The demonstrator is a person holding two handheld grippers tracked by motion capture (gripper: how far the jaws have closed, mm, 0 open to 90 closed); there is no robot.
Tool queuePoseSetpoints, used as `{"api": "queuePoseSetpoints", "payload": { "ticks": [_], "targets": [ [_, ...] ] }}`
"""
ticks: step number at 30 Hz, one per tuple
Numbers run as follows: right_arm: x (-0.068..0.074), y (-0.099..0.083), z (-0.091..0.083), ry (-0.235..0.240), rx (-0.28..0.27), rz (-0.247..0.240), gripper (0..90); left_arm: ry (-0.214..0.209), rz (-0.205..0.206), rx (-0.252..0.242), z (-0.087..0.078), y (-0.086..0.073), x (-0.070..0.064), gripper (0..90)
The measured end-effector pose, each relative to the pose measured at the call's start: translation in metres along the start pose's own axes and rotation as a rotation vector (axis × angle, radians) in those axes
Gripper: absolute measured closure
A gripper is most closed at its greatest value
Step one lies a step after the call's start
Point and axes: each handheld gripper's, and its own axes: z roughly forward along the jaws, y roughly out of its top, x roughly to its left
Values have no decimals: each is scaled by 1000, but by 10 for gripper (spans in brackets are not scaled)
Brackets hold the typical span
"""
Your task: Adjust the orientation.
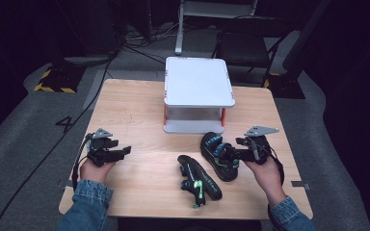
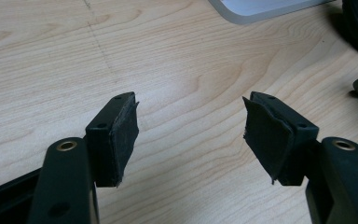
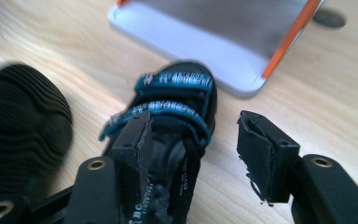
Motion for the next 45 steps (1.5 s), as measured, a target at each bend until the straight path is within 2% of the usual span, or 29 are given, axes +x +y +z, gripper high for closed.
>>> {"api": "queuePoseSetpoints", "payload": {
  "ticks": [1,4,7,11,12,14,20,28,32,35,39,42,43,45],
  "targets": [
    [4,3,-10,0,-36,-6,454,-6,4,3,2,1,-1,349],
    [10,5,-15,15,-58,-15,454,-4,8,7,4,2,-1,349],
    [25,10,-17,71,-68,-47,455,-2,13,18,4,2,-2,349],
    [45,13,-13,121,-57,-101,454,-3,6,14,4,1,0,349],
    [45,13,-13,121,-57,-101,454,-3,6,14,4,1,0,349],
    [58,13,-9,160,-52,-127,449,-5,1,14,4,1,0,349],
    [81,11,-6,208,-37,-179,445,-9,10,18,7,4,-2,349],
    [104,5,1,254,0,-239,431,-19,20,14,12,7,-3,349],
    [110,2,5,261,20,-253,429,-24,9,16,14,9,-3,349],
    [114,-3,12,259,54,-259,435,-27,27,24,16,11,-6,349],
    [116,-9,19,215,84,-302,456,-24,35,30,17,11,-8,349],
    [115,-8,19,211,81,-297,471,-25,33,27,16,11,-7,349],
    [113,-7,18,172,74,-314,469,-24,33,23,15,11,-7,349],
    [108,-7,16,165,70,-301,468,-22,34,22,15,11,-6,349]
  ]
}}
